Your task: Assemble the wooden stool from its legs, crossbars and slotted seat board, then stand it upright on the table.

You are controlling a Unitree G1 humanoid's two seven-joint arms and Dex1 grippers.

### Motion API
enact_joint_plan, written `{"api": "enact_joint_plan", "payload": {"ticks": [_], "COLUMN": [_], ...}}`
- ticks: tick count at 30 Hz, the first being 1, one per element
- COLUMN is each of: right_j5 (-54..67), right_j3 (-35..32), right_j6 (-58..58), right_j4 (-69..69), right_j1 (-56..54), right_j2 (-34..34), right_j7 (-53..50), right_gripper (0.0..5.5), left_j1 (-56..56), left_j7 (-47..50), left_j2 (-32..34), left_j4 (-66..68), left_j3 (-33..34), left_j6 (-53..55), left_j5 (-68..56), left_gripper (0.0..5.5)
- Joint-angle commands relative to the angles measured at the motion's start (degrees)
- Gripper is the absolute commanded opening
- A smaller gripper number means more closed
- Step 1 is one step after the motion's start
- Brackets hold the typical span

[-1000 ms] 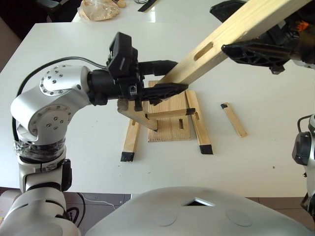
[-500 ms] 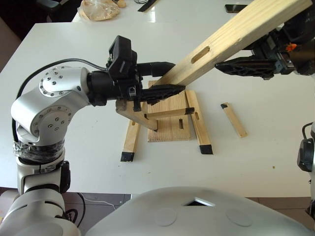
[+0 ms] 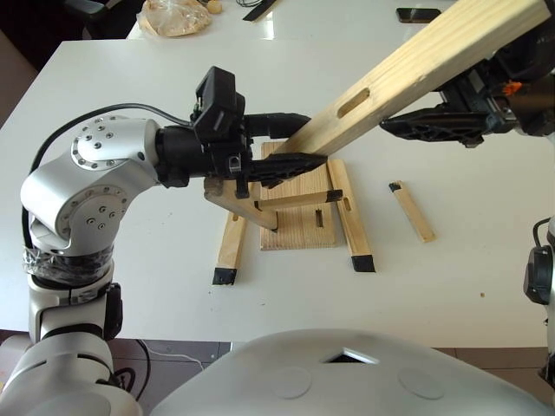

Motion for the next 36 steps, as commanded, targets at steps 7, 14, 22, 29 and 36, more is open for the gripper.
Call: {"api": "enact_joint_plan", "payload": {"ticks": [7,14,22,29,36], "right_j5": [0.3,1.59,3.15,1.85,1.01], "right_j3": [-0.62,-0.54,-0.94,-0.76,-1.94], "right_j6": [0.6,1.09,2.06,1.31,-0.19], "right_j4": [-0.95,-1.1,-0.77,-1.22,-0.37], "right_j1": [-0.23,-1.33,-2.55,-1.69,-1.78], "right_j2": [0.04,1.18,2.64,2.4,2.83], "right_j7": [0.15,-0.36,-1.71,-2.49,-3.99], "right_gripper": [3.11,3.11,2.3,2.08,2.05], "left_j1": [0.99,1.34,1.69,0.25,-4.1], "left_j7": [-1.55,-1.95,-1.96,0.89,5.46], "left_j2": [1.89,2.22,2.44,2.08,-1.81], "left_j4": [-0.38,-0.54,-0.57,0.51,4.64], "left_j3": [-1.52,-2.03,-2.96,-2.01,0.18], "left_j6": [0.37,0.17,-0.31,3.14,1.41], "left_j5": [1.99,2.59,3.16,0.14,0.95], "left_gripper": [2.03,2.03,2.03,2.03,2.99]}}
